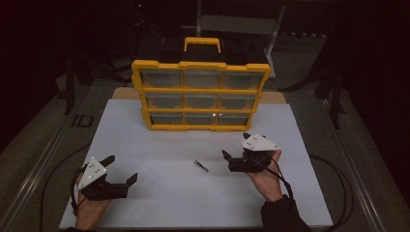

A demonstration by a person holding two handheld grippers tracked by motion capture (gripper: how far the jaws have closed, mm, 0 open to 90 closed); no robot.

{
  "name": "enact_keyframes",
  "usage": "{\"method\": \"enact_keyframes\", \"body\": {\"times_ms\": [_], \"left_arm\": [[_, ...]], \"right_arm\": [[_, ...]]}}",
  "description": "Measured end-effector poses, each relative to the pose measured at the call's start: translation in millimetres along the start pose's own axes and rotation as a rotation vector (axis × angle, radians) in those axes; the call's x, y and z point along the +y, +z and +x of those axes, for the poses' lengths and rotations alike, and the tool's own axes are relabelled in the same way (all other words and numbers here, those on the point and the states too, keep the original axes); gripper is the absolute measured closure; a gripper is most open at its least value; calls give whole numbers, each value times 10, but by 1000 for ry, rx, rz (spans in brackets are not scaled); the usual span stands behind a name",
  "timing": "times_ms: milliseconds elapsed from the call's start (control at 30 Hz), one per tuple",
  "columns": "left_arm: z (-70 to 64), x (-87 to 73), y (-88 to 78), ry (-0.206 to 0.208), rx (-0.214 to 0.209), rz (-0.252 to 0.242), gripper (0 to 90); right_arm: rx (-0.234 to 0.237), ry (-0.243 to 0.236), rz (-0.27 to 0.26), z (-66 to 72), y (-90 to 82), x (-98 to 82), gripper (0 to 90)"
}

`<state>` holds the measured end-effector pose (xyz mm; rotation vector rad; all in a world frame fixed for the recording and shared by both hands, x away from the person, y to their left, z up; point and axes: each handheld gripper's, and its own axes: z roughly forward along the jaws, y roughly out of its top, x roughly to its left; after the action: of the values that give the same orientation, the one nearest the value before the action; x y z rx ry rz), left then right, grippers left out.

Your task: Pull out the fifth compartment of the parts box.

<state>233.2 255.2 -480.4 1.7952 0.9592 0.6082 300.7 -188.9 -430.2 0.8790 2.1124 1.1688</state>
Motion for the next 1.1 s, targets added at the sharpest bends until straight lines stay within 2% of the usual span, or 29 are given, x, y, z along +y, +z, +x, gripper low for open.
{"method": "enact_keyframes", "body": {"times_ms": [500, 733, 1100], "left_arm": [[-3, -1, 4, 1, 0, 4, 0], [1, -4, 5, 2, 0, 5, 0], [1, -3, -1, -2, 0, 2, 0]], "right_arm": [[3, -13, -7, 38, 87, 92, 90], [3, -2, -7, 58, 137, 141, 90], [-11, -24, -12, 97, 232, 291, 89]]}}
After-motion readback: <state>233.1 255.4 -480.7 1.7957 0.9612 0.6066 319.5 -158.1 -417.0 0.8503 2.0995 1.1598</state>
